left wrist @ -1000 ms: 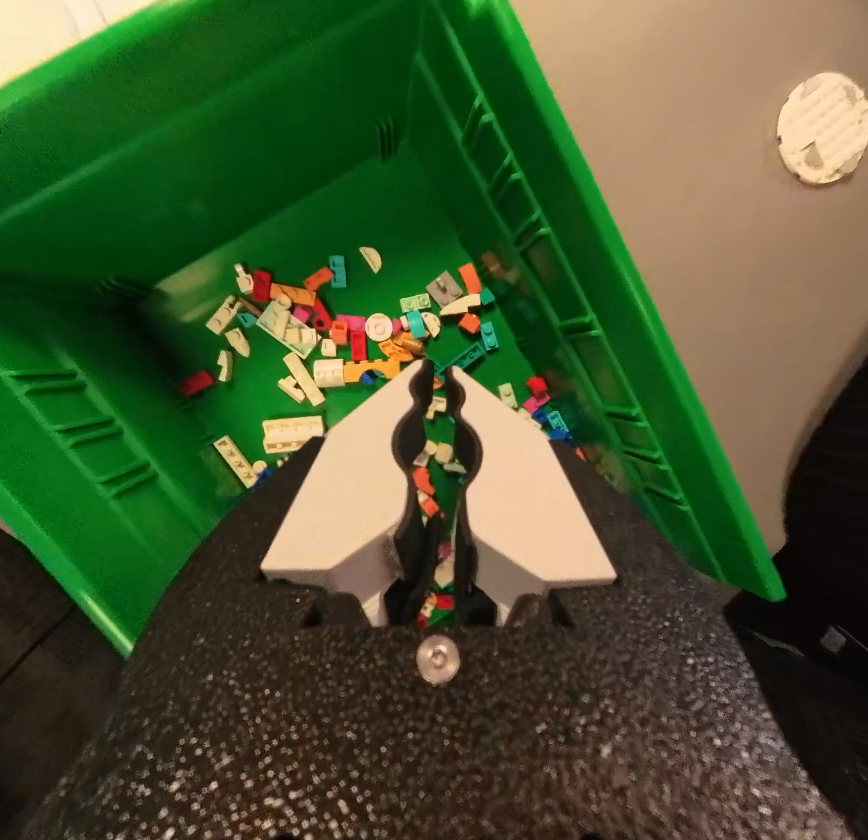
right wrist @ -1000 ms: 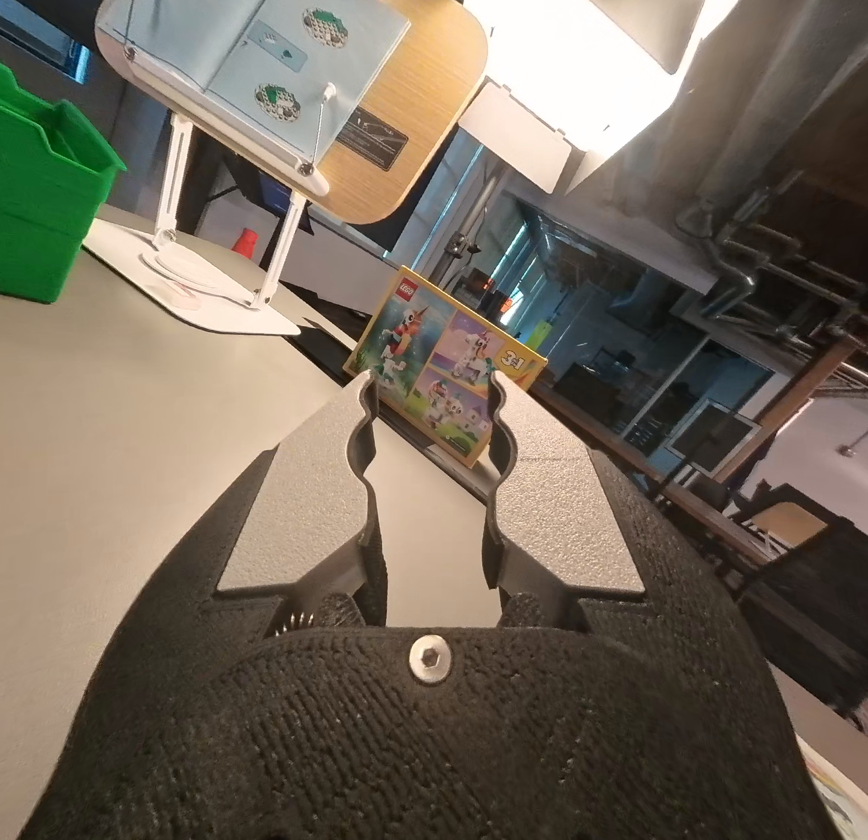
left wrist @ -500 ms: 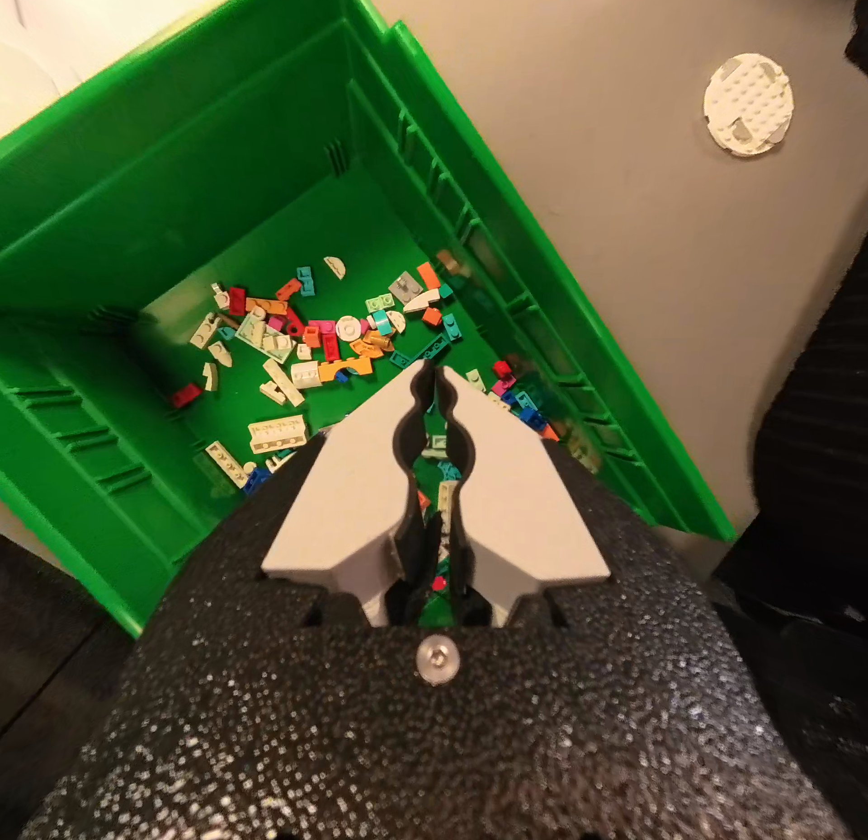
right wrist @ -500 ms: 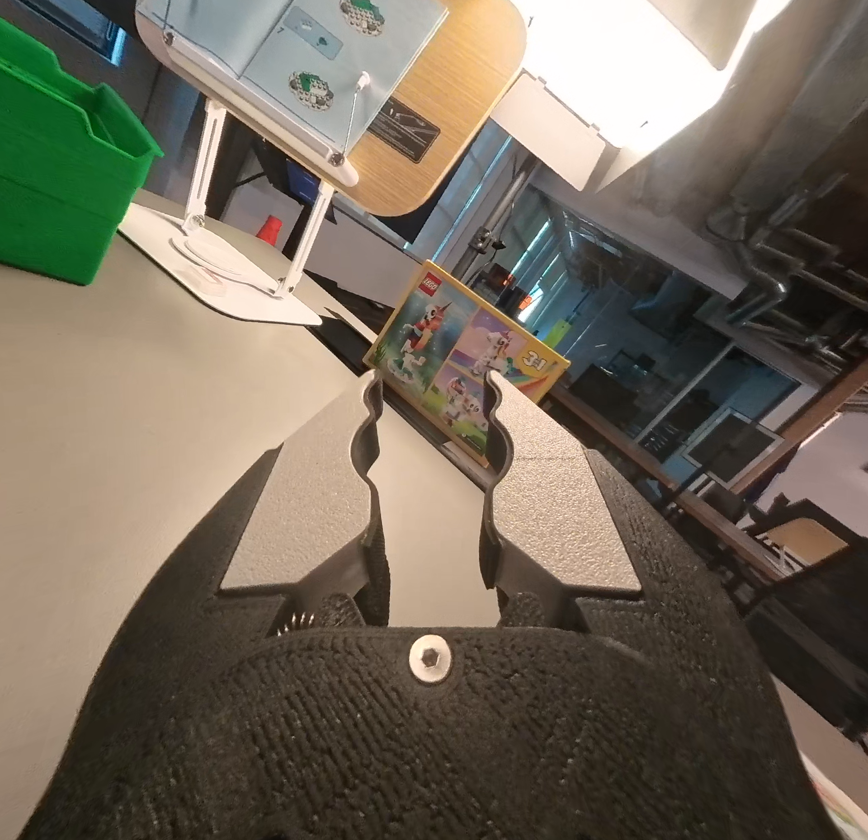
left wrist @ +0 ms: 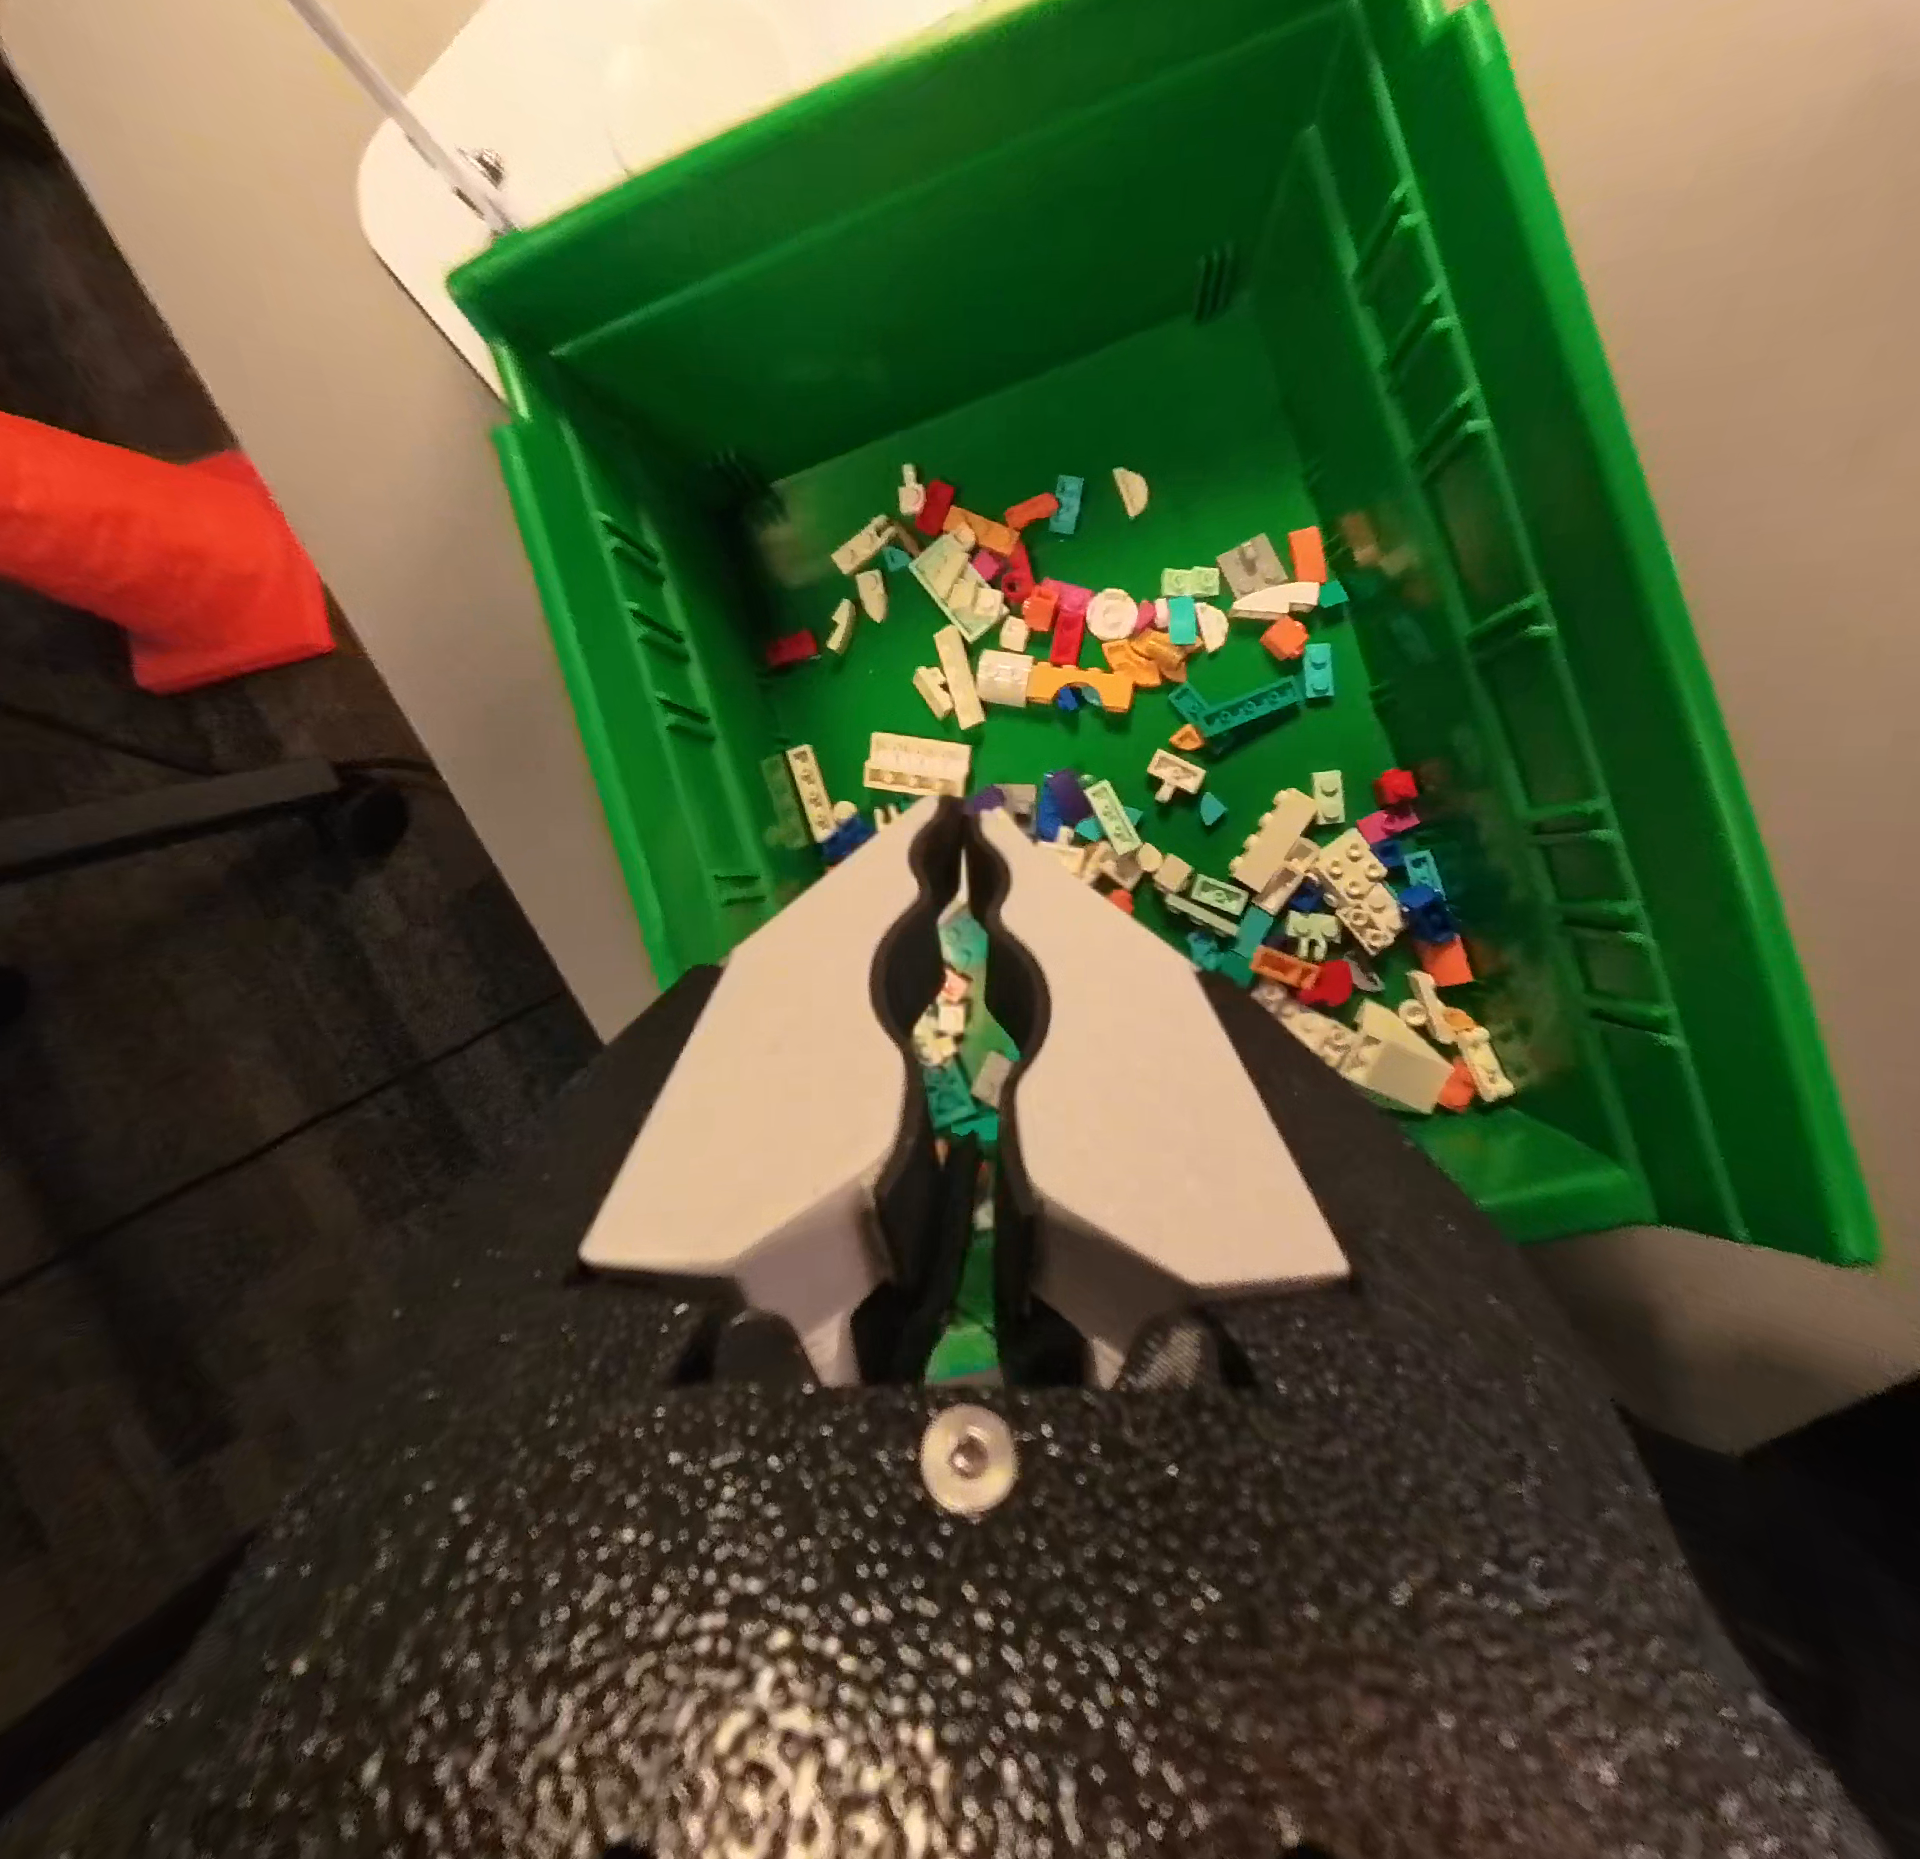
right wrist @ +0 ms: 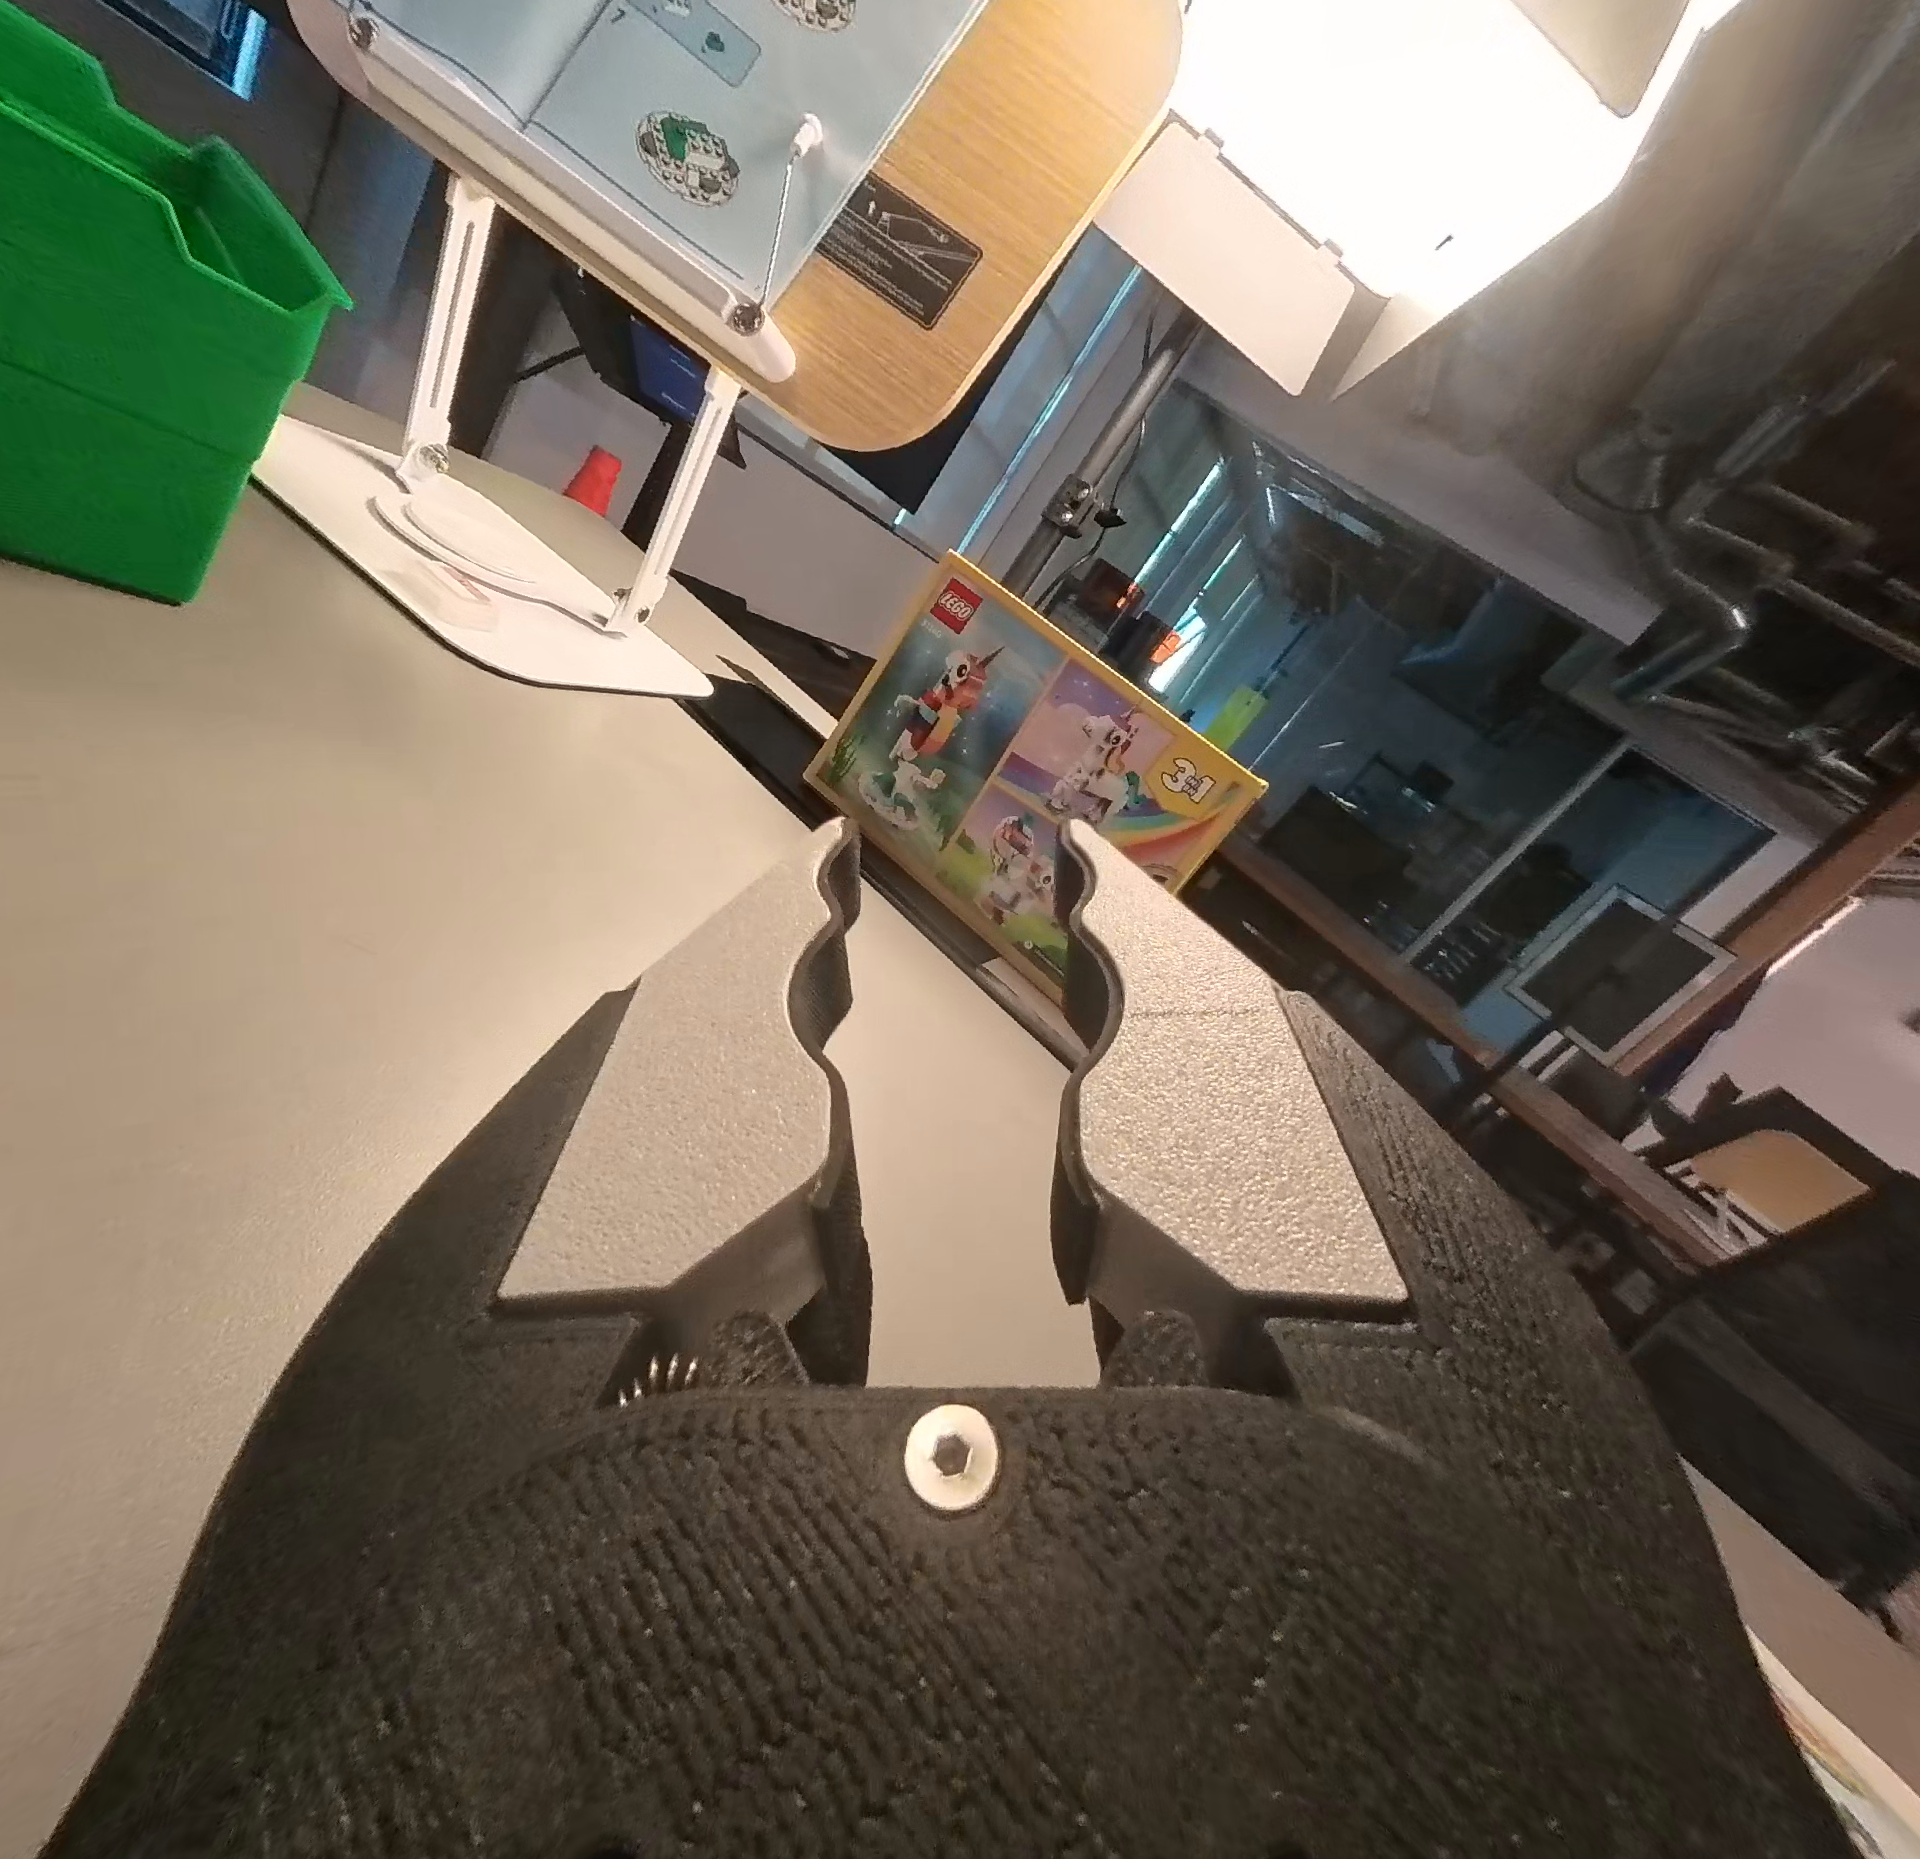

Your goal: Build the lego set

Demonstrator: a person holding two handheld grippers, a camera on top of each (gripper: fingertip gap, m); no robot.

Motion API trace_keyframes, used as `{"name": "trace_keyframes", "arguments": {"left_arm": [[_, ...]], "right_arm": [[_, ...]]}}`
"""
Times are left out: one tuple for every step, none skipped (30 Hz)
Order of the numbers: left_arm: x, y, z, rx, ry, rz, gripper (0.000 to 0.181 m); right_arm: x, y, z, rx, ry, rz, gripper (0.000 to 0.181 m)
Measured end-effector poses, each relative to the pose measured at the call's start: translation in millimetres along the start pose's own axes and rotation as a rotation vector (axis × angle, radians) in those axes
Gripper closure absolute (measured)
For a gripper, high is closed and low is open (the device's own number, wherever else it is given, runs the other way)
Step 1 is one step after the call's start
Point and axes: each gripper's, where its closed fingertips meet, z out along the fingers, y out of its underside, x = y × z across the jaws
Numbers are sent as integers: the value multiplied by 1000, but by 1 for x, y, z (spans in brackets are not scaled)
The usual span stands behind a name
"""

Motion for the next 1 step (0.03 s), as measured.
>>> {"name": "trace_keyframes", "arguments": {"left_arm": [[-1,-2,-1,11,-6,-2,181]], "right_arm": [[0,0,0,-3,-2,-1,147]]}}
